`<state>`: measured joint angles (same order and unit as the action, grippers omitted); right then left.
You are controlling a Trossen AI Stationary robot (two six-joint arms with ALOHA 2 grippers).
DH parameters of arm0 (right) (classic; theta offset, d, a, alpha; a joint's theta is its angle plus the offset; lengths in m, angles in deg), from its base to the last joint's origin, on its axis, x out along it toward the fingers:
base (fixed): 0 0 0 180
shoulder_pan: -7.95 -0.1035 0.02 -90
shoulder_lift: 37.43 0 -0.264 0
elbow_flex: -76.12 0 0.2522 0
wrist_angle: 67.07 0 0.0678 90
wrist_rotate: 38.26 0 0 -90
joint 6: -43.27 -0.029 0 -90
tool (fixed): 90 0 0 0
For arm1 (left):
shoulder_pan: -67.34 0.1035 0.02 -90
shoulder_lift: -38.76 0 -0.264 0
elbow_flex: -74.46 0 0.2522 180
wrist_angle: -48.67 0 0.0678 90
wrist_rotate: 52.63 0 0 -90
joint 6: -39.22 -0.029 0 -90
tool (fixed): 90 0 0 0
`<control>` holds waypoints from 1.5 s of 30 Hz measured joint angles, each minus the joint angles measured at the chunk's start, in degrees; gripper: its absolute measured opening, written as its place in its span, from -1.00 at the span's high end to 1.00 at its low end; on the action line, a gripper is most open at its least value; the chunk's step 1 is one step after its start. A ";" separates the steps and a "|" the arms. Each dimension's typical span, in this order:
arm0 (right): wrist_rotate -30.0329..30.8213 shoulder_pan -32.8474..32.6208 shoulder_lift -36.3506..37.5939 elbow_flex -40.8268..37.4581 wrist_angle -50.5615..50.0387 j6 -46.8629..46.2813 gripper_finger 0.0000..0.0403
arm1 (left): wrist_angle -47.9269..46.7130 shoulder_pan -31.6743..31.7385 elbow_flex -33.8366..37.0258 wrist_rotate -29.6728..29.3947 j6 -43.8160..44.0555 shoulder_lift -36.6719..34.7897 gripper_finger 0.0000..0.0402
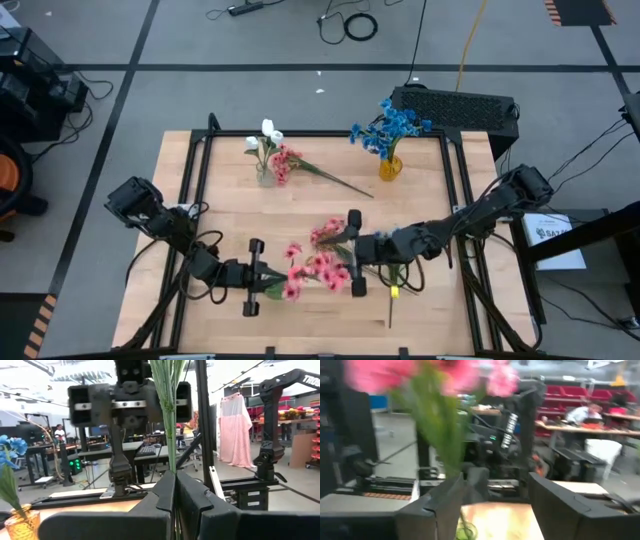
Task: Sort flowers into vase by color
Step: Put the bottom left pink flowers into the green vase
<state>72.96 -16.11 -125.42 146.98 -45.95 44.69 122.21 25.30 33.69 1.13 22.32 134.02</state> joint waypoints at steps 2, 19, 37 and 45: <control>-0.82 -0.09 -0.29 0.00 1.21 0.15 0.01 | -0.03 0.06 0.00 -0.31 0.00 0.00 0.92; -3.59 0.09 -10.87 12.03 -1.15 2.73 0.38 | -0.87 0.06 0.00 -1.63 -0.34 -0.02 0.92; -1.54 -0.02 -11.04 13.49 -2.98 0.78 0.95 | -1.50 -3.17 0.00 -11.65 -4.80 -4.52 0.02; -1.56 0.64 -11.47 13.46 -3.86 -1.22 0.95 | -1.20 -8.46 0.00 -22.89 -12.19 -11.52 -0.23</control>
<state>71.40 -15.46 -136.88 160.44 -49.81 43.47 121.01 16.85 33.69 -21.76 10.13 122.50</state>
